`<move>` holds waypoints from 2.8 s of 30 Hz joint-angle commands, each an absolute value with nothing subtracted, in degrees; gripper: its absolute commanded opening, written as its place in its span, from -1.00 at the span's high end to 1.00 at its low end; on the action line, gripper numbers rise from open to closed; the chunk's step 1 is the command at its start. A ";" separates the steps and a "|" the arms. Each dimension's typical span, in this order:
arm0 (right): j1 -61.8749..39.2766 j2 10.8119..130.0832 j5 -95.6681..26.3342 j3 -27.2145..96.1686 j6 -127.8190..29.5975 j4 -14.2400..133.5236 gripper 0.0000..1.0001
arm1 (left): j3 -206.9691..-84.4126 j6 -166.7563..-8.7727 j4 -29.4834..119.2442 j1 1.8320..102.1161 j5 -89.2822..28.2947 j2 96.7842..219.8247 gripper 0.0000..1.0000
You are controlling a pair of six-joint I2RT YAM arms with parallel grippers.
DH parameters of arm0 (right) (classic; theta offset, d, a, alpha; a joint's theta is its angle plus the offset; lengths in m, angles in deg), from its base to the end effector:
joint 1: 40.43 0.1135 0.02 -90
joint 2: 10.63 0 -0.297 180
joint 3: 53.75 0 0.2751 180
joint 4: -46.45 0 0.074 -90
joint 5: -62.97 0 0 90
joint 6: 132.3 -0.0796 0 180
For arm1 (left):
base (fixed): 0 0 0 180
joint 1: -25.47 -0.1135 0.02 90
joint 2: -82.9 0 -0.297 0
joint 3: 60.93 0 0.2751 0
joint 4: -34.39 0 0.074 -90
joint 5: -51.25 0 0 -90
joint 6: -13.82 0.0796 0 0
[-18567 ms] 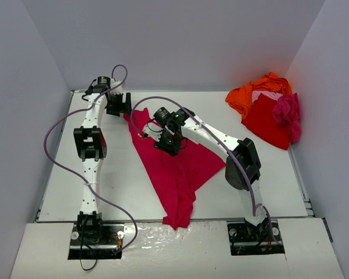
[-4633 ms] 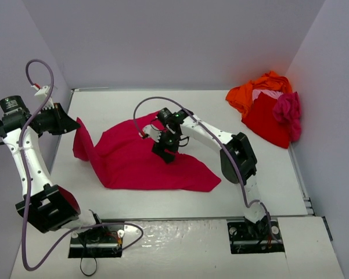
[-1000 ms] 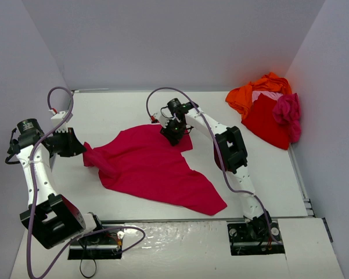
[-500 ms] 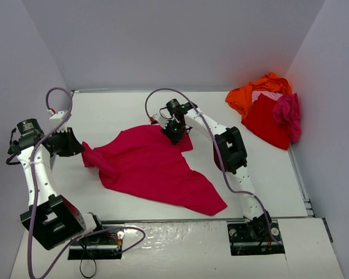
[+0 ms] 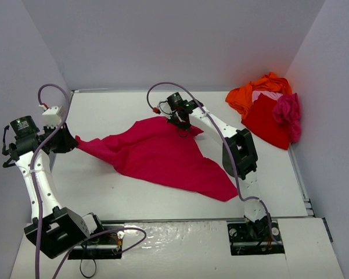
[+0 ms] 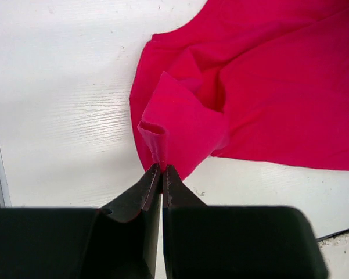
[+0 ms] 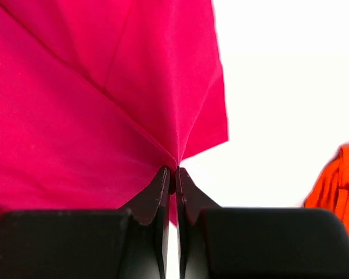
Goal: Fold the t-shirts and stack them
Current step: Flatten out the tshirt
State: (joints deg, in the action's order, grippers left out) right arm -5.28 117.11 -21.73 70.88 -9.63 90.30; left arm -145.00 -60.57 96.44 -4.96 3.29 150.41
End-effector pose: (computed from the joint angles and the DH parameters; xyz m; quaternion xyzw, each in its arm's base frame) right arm 0.4794 0.3285 0.2214 -0.5044 0.7807 -0.0351 0.3673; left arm 0.2541 0.0874 0.3714 0.0233 0.8742 -0.1673 0.4552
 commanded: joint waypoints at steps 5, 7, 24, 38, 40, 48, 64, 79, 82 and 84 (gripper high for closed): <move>-1.97 116.99 -16.41 68.80 -11.01 88.19 0.89 | -145.38 -58.89 95.08 -4.85 4.19 148.38 1.00; -1.79 117.98 -17.05 69.64 -11.22 88.15 0.86 | -145.03 -58.57 94.83 -4.85 4.22 148.66 1.00; -1.40 122.92 -17.53 72.71 -10.04 87.96 0.26 | -143.31 -58.12 92.60 -4.85 3.60 151.37 1.00; -1.42 120.87 -3.03 71.39 -10.58 79.61 0.40 | -143.94 -58.45 92.69 -4.85 3.17 151.12 1.00; -1.32 120.63 -2.27 70.60 -10.57 79.45 0.49 | -143.92 -58.43 92.85 -4.85 3.16 151.09 1.00; -1.31 118.48 -3.27 66.05 -9.95 79.35 0.62 | -143.92 -58.57 92.83 -4.81 3.14 151.10 1.00; -3.46 120.98 -9.09 67.80 -10.37 79.88 0.26 | -142.87 -58.41 92.78 -4.85 2.31 151.19 1.00; -3.56 121.95 -11.38 67.96 -10.35 80.76 0.93 | -142.34 -58.04 92.67 -4.85 1.46 151.10 1.00; -3.83 122.08 -11.33 68.56 -10.69 80.69 0.61 | -141.94 -57.83 92.53 -4.85 1.25 151.10 1.00; -4.21 122.08 -11.99 69.19 -11.22 80.80 0.37 | -141.68 -57.68 92.47 -4.85 1.06 151.23 1.00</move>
